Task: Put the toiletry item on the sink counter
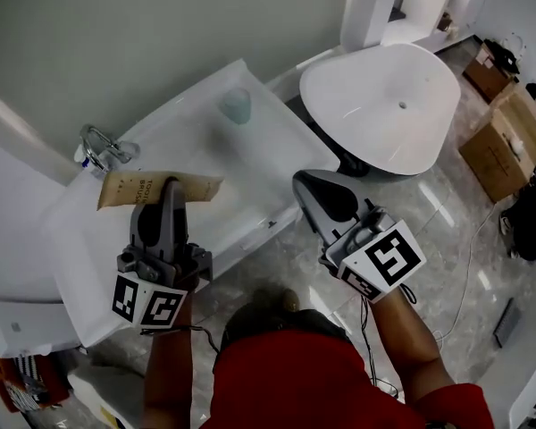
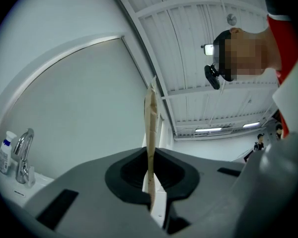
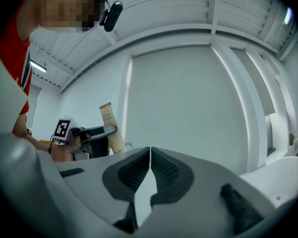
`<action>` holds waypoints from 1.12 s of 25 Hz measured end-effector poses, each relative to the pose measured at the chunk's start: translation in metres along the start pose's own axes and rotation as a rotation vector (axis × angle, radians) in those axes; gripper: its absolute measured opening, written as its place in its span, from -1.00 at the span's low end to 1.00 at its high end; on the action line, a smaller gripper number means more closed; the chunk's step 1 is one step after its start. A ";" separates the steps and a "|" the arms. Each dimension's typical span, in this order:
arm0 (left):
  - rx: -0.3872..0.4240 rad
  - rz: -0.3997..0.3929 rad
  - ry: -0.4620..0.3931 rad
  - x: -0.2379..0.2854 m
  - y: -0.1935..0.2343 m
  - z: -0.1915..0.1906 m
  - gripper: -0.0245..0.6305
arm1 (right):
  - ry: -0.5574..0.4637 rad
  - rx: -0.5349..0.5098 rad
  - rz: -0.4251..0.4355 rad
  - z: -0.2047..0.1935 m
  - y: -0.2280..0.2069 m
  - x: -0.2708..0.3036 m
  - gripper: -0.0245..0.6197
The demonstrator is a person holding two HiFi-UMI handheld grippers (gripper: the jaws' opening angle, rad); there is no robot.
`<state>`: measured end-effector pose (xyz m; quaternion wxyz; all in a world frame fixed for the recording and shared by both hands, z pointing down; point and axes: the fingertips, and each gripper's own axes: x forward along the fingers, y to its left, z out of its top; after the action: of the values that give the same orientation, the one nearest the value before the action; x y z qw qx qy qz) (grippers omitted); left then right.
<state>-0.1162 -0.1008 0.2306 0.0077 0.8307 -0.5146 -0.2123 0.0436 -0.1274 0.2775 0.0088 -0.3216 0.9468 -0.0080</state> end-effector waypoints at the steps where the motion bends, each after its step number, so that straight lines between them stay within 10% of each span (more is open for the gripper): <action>1: -0.001 0.002 0.000 0.008 0.005 -0.002 -0.82 | 0.003 0.002 -0.003 -0.001 -0.007 0.006 -0.83; 28: 0.012 -0.033 0.105 0.195 0.146 -0.102 -0.82 | 0.143 0.012 -0.109 -0.059 -0.154 0.181 -0.83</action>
<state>-0.1301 -0.3577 0.2901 0.0263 0.8490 -0.5011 -0.1657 -0.0073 -0.3589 0.3377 -0.0572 -0.3714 0.9260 -0.0371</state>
